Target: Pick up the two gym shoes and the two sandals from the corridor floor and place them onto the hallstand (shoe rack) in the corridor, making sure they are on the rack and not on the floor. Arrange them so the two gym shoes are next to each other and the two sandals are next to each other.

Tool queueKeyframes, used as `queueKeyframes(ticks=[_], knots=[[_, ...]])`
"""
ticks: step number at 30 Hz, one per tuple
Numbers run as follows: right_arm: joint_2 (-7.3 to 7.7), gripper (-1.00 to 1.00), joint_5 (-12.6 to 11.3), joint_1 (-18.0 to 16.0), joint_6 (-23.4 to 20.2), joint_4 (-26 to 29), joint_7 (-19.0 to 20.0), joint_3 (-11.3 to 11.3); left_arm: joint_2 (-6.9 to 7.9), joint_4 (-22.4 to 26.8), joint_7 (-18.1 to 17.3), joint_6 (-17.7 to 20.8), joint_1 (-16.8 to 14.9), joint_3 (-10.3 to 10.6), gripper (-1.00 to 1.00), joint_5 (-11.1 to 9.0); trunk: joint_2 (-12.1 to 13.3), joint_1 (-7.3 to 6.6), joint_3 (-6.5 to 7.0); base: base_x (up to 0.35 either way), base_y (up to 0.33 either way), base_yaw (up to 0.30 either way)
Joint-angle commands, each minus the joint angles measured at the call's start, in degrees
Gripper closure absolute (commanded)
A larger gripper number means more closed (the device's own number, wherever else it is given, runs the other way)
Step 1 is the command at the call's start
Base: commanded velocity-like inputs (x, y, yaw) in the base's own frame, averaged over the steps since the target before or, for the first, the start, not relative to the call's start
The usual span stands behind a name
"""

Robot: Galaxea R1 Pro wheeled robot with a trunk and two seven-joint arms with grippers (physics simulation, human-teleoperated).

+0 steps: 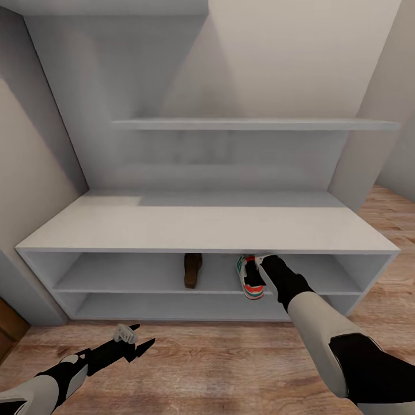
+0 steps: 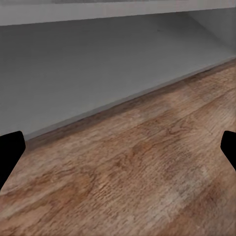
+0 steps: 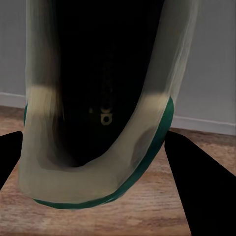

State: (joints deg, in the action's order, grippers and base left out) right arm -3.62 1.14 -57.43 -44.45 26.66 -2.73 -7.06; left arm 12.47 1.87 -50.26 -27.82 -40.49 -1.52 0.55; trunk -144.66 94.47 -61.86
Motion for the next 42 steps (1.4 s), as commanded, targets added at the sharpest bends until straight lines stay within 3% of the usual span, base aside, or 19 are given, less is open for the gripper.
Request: queueKeyframes(ticks=[1,22,31,42], knots=[[0.01,1.00,0.09,-0.01,-0.29,0.04,-0.17,-0.23,0.01,-0.03,-0.20,-0.13,-0.03,-0.15,-1.00,0.06,-0.02,-0.01,-0.05,0.000,0.000,0.000],[0.09,1.00,0.09,0.04,-0.13,-0.10,-0.17,-0.23,0.01,-0.03,-0.22,-0.13,-0.03,-0.15,-1.00,0.06,-0.02,-0.01,-0.05,0.000,0.000,0.000],[0.10,1.00,0.09,0.04,3.73,-2.49,-0.17,-0.19,0.01,-0.03,-0.22,-0.13,-0.03,-0.15,-1.00,0.06,-0.02,-0.01,-0.05,0.000,0.000,0.000],[0.15,1.00,0.09,0.04,4.80,-3.94,-0.17,-0.15,0.01,-0.03,-0.25,-0.13,-0.03,-0.15,-1.00,0.05,-0.02,-0.01,-0.05,0.000,0.000,0.000]])
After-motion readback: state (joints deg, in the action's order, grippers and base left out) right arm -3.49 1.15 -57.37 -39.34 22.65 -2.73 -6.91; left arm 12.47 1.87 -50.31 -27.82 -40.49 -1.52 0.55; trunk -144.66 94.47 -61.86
